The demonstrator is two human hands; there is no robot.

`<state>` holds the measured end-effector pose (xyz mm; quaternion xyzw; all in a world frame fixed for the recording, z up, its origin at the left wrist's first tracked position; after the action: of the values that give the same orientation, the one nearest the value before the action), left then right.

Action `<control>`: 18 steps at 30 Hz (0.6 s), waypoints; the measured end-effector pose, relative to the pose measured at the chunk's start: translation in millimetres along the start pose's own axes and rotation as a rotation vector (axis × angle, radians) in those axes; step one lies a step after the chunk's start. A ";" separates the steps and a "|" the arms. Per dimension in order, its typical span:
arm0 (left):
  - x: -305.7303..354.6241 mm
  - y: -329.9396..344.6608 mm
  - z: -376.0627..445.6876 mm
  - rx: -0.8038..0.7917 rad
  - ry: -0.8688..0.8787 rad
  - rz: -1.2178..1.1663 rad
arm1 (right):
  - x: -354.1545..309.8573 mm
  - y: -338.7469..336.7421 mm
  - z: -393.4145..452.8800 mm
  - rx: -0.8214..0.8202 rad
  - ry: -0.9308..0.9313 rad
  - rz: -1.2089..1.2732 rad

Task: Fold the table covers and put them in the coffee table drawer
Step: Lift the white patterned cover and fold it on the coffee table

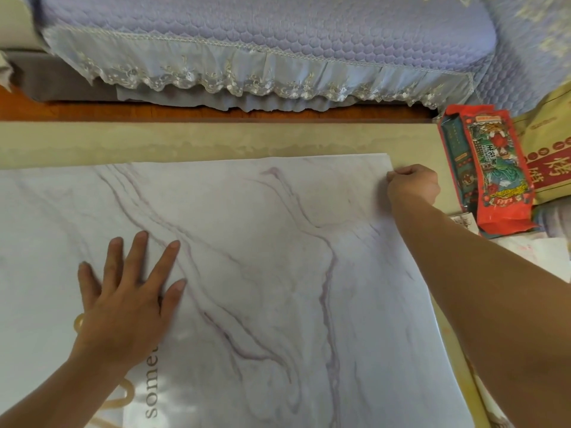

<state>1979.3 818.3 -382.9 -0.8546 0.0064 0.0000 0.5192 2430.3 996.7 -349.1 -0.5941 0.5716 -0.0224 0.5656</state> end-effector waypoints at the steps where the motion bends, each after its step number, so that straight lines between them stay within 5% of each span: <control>1: -0.2 -0.2 -0.1 -0.008 -0.004 0.009 | 0.4 -0.7 -0.1 -0.007 0.001 0.012; 18: 0.9 -1.1 0.8 -0.053 -0.024 -0.052 | 3.2 -0.5 1.4 -0.060 0.038 0.122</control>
<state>1980.2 819.4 -382.2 -0.8680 -0.0220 -0.0029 0.4961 2432.7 995.1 -351.2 -0.5741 0.6178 0.0181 0.5370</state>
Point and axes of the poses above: each hand's wrist, its own z-axis towards the middle knuckle, its own y-axis out of the palm, x = y × z, the point moved 2 cm from there along z, towards the middle knuckle, and after that the axes turned 9 degrees about -x, right-handed, at the moved point
